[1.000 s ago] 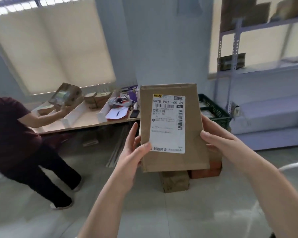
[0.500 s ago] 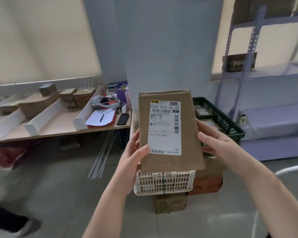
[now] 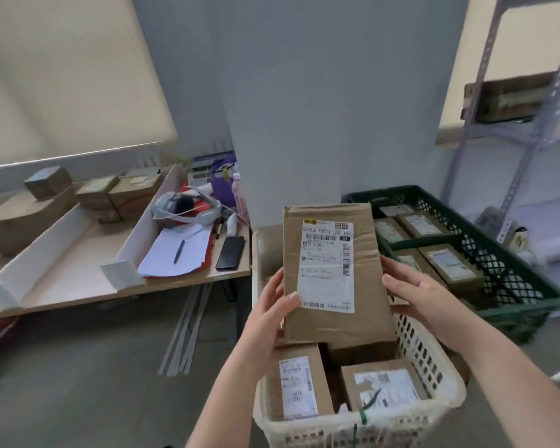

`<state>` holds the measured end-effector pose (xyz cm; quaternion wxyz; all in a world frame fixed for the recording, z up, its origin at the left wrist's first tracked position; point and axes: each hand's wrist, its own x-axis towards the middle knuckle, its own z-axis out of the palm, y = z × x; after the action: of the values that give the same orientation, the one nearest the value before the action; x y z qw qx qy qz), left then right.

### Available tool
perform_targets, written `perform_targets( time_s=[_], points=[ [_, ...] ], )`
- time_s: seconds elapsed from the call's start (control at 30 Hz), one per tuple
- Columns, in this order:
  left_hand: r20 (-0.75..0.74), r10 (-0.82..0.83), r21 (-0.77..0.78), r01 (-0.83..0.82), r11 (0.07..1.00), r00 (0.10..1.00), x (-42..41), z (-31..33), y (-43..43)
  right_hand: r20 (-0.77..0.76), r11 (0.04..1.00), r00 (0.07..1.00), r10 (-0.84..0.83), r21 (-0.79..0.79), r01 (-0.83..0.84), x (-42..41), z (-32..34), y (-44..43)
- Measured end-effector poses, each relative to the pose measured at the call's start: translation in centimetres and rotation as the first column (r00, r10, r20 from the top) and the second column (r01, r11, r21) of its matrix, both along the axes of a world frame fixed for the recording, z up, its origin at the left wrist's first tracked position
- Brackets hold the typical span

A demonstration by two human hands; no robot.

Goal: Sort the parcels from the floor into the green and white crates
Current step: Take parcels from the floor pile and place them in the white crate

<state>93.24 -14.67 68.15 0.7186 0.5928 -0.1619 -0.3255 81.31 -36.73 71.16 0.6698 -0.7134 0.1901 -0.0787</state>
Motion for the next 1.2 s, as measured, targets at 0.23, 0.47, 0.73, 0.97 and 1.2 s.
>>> perform_targets(
  time_s=[0.23,0.47,0.73,0.97,1.2],
  points=[
    [0.003,-0.057,0.06,0.057,0.997,0.998,10.9,-2.1,-7.1,-0.048,0.997,0.996,-0.075,0.005,0.075,9.1,-1.6,-5.5],
    [-0.108,-0.033,0.074,0.041,0.996,0.994,15.6,-5.5,-13.3,-0.127,0.984,0.98,-0.157,0.069,0.166,15.2,-4.6,-10.5],
    [-0.276,0.014,0.152,0.029,0.988,0.961,16.7,-10.7,-19.5,-0.243,0.967,0.953,-0.183,0.129,0.219,18.7,-10.0,-17.3],
    [-0.514,0.267,0.06,-0.276,0.959,0.815,21.8,-14.8,-23.0,-0.301,1.0,0.954,0.013,0.009,-0.011,28.3,-13.4,-21.4],
    [-0.658,0.499,0.078,-0.608,0.79,0.564,24.2,-18.4,-26.4,-0.319,0.979,0.947,-0.045,0.173,0.105,38.0,-20.1,-19.9]
  ],
)
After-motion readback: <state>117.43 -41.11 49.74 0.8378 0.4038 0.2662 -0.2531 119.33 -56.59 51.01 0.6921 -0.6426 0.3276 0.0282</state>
